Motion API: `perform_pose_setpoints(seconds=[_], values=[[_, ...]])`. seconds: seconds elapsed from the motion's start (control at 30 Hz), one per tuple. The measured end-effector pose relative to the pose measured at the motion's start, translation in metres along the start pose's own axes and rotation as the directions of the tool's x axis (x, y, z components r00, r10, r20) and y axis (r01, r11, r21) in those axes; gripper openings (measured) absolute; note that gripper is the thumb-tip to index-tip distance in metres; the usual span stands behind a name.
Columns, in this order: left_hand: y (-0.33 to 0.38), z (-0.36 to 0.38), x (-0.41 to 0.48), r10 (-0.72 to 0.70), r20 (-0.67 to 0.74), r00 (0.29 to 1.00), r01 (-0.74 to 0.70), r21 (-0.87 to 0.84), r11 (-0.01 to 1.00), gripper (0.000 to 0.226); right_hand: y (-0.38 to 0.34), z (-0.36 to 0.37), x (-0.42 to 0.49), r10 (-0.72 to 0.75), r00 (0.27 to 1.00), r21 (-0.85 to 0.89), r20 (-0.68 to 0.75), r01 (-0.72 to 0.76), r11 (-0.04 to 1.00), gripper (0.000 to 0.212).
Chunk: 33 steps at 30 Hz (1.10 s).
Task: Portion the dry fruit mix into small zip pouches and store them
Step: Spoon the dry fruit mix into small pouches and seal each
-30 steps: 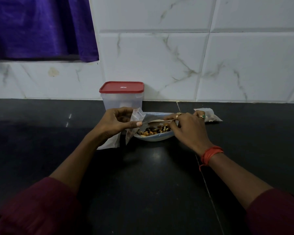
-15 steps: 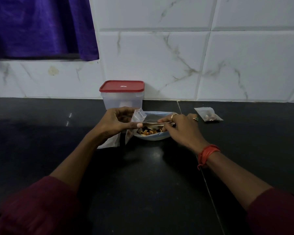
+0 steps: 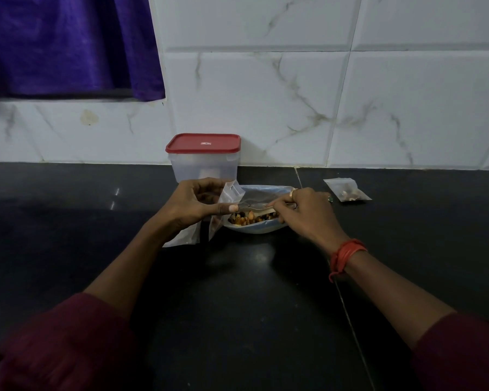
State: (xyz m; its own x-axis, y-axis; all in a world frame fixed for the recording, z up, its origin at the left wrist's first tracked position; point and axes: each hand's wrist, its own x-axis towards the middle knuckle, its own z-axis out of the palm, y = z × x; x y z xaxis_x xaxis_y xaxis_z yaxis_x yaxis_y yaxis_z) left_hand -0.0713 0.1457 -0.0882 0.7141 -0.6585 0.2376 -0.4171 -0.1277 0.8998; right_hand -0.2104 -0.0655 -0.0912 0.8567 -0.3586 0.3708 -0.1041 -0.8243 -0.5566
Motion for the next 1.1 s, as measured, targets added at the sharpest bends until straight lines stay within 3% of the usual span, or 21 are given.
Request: perform_pose_setpoints(seconds=[0.23, 0.37, 0.6, 0.8, 1.1], values=[[0.001, 0.002, 0.001, 0.009, 0.000, 1.000, -0.009, 0.013, 1.000, 0.058, -0.001, 0.003, 0.001, 0.060, 0.998, -0.004, -0.004, -0.060, 0.998, 0.034], [0.000, 0.002, 0.001, 0.004, 0.000, 1.000, -0.004, 0.005, 1.000, 0.056, -0.001, 0.000, 0.000, 0.106, 0.991, 0.013, -0.086, -0.105, 0.994, 0.035], [0.000, 0.002, 0.000, 0.009, 0.003, 1.000, -0.009, 0.014, 1.000, 0.049, 0.002, -0.002, -0.002, 0.076, 0.988, -0.022, -0.137, -0.080, 0.997, 0.033], [0.000, 0.002, 0.000, 0.031, 0.010, 0.999, -0.032, 0.058, 0.998, 0.056, 0.002, -0.005, -0.001, 0.081, 0.976, 0.023, -0.201, -0.078, 0.997, 0.030], [0.005, 0.007, -0.003, 0.138, 0.031, 0.990, -0.141, 0.181, 0.973, 0.069, -0.006, -0.015, 0.000, 0.227, 0.946, 0.342, -0.231, -0.139, 0.929, 0.024]])
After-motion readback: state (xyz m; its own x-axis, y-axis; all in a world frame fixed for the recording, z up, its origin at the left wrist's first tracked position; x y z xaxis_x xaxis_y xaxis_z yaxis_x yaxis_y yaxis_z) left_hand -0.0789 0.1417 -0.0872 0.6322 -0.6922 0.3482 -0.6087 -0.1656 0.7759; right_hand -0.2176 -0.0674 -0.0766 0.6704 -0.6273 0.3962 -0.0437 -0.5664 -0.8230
